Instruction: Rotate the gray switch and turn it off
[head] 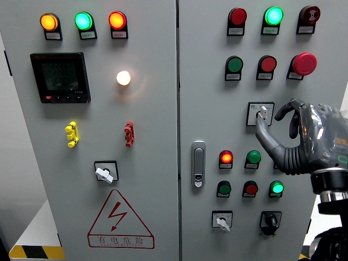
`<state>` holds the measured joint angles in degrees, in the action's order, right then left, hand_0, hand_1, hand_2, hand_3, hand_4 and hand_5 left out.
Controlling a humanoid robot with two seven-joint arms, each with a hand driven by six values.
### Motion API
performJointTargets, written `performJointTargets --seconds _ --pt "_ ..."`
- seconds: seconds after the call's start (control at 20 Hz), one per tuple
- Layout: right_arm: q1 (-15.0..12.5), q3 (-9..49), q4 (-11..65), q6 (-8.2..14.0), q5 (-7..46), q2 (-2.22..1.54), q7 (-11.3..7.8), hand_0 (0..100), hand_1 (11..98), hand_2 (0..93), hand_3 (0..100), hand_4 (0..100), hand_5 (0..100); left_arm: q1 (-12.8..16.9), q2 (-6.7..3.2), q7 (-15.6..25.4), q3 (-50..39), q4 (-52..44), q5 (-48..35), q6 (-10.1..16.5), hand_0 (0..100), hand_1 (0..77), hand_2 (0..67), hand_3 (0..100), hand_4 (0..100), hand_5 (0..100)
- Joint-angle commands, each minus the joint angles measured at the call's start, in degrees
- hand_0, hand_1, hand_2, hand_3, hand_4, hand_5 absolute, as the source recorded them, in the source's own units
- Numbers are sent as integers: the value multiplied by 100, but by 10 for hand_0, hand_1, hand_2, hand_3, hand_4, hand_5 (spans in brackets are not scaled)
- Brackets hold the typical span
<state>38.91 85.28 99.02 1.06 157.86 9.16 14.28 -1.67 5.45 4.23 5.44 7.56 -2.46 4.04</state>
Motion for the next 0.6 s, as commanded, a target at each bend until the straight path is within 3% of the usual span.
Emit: performJointTargets --seconds 0.0,0.05,0.2,0.45,0.55 --pt "-216 24 275 -9 0 -2 -127 0 358 460 707 610 988 0 0 -1 1 0 0 0 884 0 133 187 82 109" --pt "-278 32 372 -9 0 -2 -206 0 366 399 562 452 803 0 0 -1 1 0 0 0 883 0 133 187 82 109" --pt "-498 50 565 -9 35 -11 -426 0 382 319 410 275 550 0 0 -1 1 0 0 0 883 0 133 187 82 109" --pt "-700 111 794 -9 70 -11 -532 0 387 239 271 133 354 0 0 -1 1 0 0 0 883 0 133 187 82 109" --pt "-779 164 908 0 131 -11 -707 0 388 207 242 109 318 0 0 -1 1 0 0 0 883 0 133 187 82 109"
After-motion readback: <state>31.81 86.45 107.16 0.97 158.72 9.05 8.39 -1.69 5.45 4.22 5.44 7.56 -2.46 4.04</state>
